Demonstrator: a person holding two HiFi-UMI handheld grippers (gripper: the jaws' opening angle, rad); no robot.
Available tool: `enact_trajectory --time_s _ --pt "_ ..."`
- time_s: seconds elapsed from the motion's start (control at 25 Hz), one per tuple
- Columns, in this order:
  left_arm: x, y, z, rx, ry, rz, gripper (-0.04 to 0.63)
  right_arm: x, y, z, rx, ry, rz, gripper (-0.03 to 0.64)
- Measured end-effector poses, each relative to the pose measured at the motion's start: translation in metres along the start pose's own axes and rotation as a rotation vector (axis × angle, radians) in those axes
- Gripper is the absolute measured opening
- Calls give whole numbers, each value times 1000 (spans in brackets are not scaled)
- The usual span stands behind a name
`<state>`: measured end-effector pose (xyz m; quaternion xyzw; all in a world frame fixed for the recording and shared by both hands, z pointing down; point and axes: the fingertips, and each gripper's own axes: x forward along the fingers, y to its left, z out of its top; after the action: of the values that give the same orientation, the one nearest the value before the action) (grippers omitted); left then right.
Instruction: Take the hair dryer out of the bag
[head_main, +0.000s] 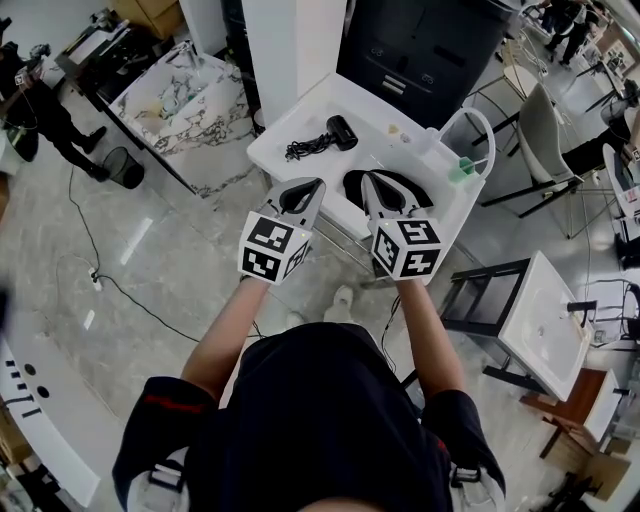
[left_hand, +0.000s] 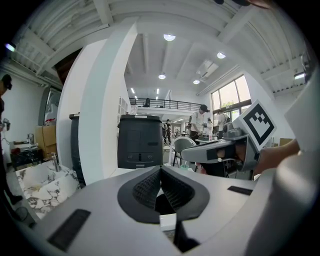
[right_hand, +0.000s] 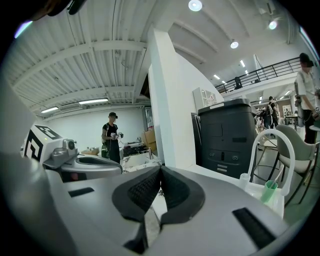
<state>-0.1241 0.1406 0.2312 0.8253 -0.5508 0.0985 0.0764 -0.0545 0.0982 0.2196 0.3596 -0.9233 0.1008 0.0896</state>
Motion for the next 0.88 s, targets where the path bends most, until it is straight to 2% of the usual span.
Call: enact_trajectory --time_s 0.12,0.44,0.88 --pt "3 4 1 -4 -1 4 15 4 -2 1 -2 1 -3 34" --pt "13 3 2 -7 -2 10 15 4 -7 6 -88 -14 -21 32" --pt "28 2 5 -1 0 12 15 7 -21 10 -94 -19 -12 32"
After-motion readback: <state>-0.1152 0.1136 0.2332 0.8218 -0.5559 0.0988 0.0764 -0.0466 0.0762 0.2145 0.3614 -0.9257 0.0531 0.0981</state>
